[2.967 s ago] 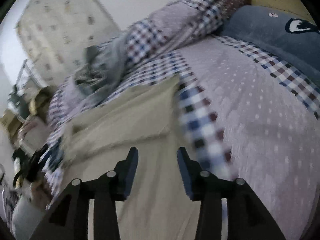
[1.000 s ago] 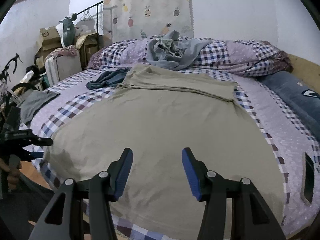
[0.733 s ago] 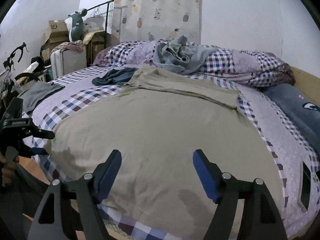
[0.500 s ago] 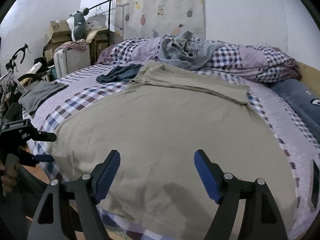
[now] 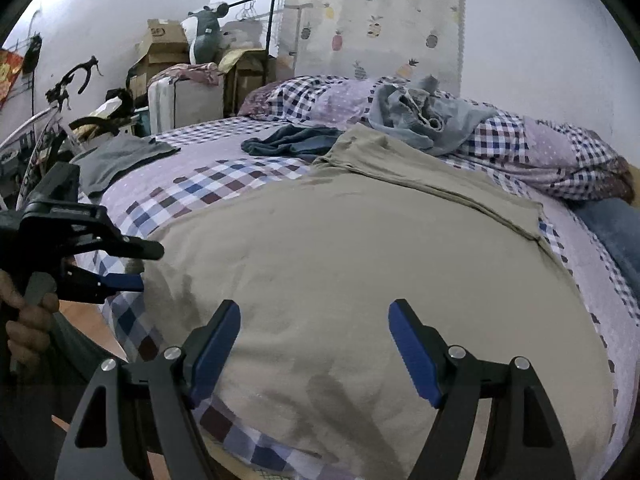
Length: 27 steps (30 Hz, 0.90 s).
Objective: Fold clothes
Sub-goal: 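Smooth the flattened beige garment with the right gripper while the left gripper hovers nearby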
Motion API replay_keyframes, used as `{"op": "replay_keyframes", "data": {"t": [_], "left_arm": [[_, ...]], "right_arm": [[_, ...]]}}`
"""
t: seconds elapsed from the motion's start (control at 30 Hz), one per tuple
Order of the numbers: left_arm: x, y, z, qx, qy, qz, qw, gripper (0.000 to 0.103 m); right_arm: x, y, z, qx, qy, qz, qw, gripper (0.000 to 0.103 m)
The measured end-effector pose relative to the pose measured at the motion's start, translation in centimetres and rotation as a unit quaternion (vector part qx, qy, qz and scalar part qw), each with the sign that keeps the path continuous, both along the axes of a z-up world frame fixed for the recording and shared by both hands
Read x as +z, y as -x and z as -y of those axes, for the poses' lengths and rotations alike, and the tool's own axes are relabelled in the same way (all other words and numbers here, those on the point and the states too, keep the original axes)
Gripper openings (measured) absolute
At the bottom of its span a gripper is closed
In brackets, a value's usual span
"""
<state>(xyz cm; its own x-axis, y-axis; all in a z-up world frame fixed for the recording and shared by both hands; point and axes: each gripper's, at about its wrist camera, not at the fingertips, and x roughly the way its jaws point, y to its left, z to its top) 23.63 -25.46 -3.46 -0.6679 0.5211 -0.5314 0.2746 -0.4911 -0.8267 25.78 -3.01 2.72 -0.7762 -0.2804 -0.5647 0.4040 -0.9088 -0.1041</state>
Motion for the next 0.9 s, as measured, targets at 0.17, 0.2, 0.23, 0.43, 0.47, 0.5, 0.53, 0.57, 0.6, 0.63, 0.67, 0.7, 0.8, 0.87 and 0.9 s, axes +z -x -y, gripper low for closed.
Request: {"op": "replay_keyframes", "data": {"t": [0.17, 0.2, 0.23, 0.43, 0.47, 0.5, 0.53, 0.57, 0.6, 0.63, 0.67, 0.7, 0.8, 0.87, 0.9], "left_arm": [[-0.2, -0.9, 0.4, 0.016, -0.006, 0.01, 0.9998, 0.042], [-0.2, -1.1, 0.5, 0.018, -0.008, 0.012, 0.9997, 0.032], [-0.2, -1.3, 0.6, 0.019, -0.011, 0.012, 0.9997, 0.03], [0.9, -1.9, 0.9, 0.014, -0.032, -0.022, 0.9992, 0.015], [1.2, -1.9, 0.7, 0.012, -0.028, -0.028, 0.9991, 0.015], [1.6, -1.8, 0.6, 0.01, -0.024, -0.034, 0.9991, 0.015], [2.0, -1.8, 0.4, 0.006, -0.022, -0.043, 0.9988, 0.015], [2.3, -1.8, 0.2, 0.002, -0.022, -0.053, 0.9984, 0.015], [2.7, -1.9, 0.1, -0.002, -0.019, -0.061, 0.998, 0.015], [3.0, -2.0, 0.0, -0.006, -0.015, -0.066, 0.9977, 0.015], [3.2, -1.9, -0.1, -0.01, -0.012, -0.071, 0.9974, 0.015], [3.4, -1.9, -0.3, -0.014, -0.011, -0.074, 0.9971, 0.015], [3.4, -1.5, -0.4, -0.019, -0.011, -0.073, 0.9971, 0.015], [3.1, -1.5, -0.3, -0.016, -0.008, -0.062, 0.9979, 0.015], [2.9, -1.6, -0.2, -0.013, -0.003, -0.054, 0.9985, 0.015]], "right_arm": [[-0.6, -0.1, 0.8, 0.012, -0.004, 0.009, 1.0, 0.08], [-0.7, -0.2, 1.0, 0.016, -0.007, 0.009, 1.0, 0.08], [-0.8, -0.3, 1.3, 0.02, -0.01, 0.008, 1.0, 0.08], [-1.1, -0.8, 2.4, 0.04, -0.026, -0.004, 0.999, 0.08], [-1.1, -0.9, 2.5, 0.043, -0.027, -0.006, 0.999, 0.08], [-1.1, -0.9, 2.6, 0.045, -0.028, -0.008, 0.999, 0.08], [-1.1, -0.9, 2.7, 0.047, -0.028, -0.007, 0.998, 0.08], [-1.2, -0.9, 2.8, 0.049, -0.028, -0.004, 0.998, 0.08], [-1.3, -0.9, 2.9, 0.05, -0.027, -0.001, 0.998, 0.08], [-1.5, -0.8, 3.1, 0.051, -0.027, 0.003, 0.998, 0.08], [-1.7, -0.7, 3.2, 0.053, -0.028, 0.006, 0.998, 0.08], [-1.9, -0.7, 3.4, 0.054, -0.03, 0.008, 0.998, 0.08], [-2.5, -0.5, 4.0, 0.061, -0.035, 0.015, 0.997, 0.08], [-2.9, -0.5, 4.4, 0.065, -0.039, 0.016, 0.997, 0.08], [-3.1, -0.5, 4.7, 0.07, -0.042, 0.019, 0.996, 0.08]]}}
